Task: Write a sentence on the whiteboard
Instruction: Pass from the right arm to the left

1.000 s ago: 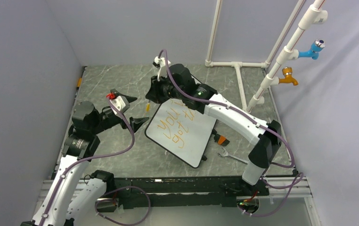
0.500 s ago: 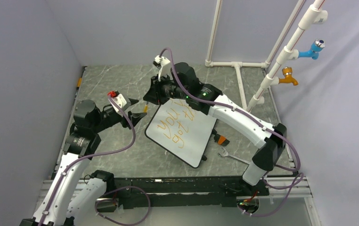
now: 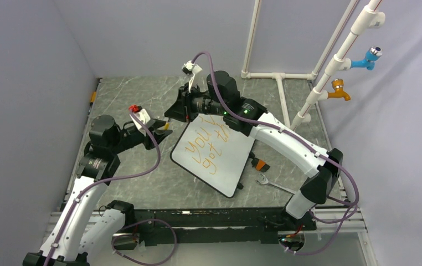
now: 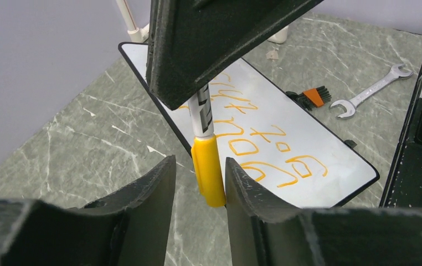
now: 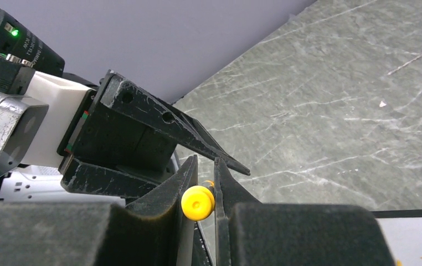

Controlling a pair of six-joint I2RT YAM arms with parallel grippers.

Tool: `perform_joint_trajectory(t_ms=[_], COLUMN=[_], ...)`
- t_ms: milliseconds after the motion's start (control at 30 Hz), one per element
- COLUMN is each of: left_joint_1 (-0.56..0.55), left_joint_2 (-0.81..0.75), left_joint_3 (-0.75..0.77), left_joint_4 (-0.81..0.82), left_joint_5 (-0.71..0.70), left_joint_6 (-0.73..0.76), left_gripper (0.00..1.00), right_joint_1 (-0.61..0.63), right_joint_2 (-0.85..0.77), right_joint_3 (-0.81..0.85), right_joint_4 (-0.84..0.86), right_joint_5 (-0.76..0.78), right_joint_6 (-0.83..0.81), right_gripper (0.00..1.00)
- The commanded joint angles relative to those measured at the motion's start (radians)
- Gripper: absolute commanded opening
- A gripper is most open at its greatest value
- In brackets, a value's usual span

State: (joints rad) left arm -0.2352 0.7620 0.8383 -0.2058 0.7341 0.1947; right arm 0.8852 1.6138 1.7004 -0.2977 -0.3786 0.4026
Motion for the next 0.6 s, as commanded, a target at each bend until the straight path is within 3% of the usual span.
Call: perform_joint_trajectory(t_ms=[0,100,267,367,433,500,567], left_joint_1=[-0.001,0.0,-0.001,-0.001,-0.001,-0.001,-0.001], left_joint_2=[-0.011,-0.01,-0.01,-0.009,-0.01,-0.013,-0.017], left_joint_3=[0.026,0.031,0.034,0.034,0.033,0.032,0.027], left_joint_4=[0.04,0.036,0.038,0.038,0.036,0.034,0.039], left_joint_5=[0.039,0.042,0.055,0.049,0.029,0.015,0.006], left_joint_6=[-0.014,-0.014,-0.016,-0.019,-0.025,-0.032,-0.047], left_gripper=[0.37,0.24,0.14,0.0,0.0,0.0,0.0], right_joint_1=[0.008,0.01,0.011,0.011,0.013,0.012,0.012], right_joint_2=[-0.005,0.002,0.016,0.022,0.026,0.029,0.028], right_joint_3=[0.0,-0.005,-0.009,-0.01,-0.007,0.005,0.019], right_joint_4=[0.068,0.075,0.078,0.076,0.065,0.052,0.042], right_joint_5=[-0.035,-0.039,-0.037,-0.042,-0.035,-0.023,-0.008], right_joint_6=[0.034,0.042,0.048,0.049,0.045,0.038,0.028], right_gripper=[0.0,0.0,0.0,0.0,0.0,0.11,0.32])
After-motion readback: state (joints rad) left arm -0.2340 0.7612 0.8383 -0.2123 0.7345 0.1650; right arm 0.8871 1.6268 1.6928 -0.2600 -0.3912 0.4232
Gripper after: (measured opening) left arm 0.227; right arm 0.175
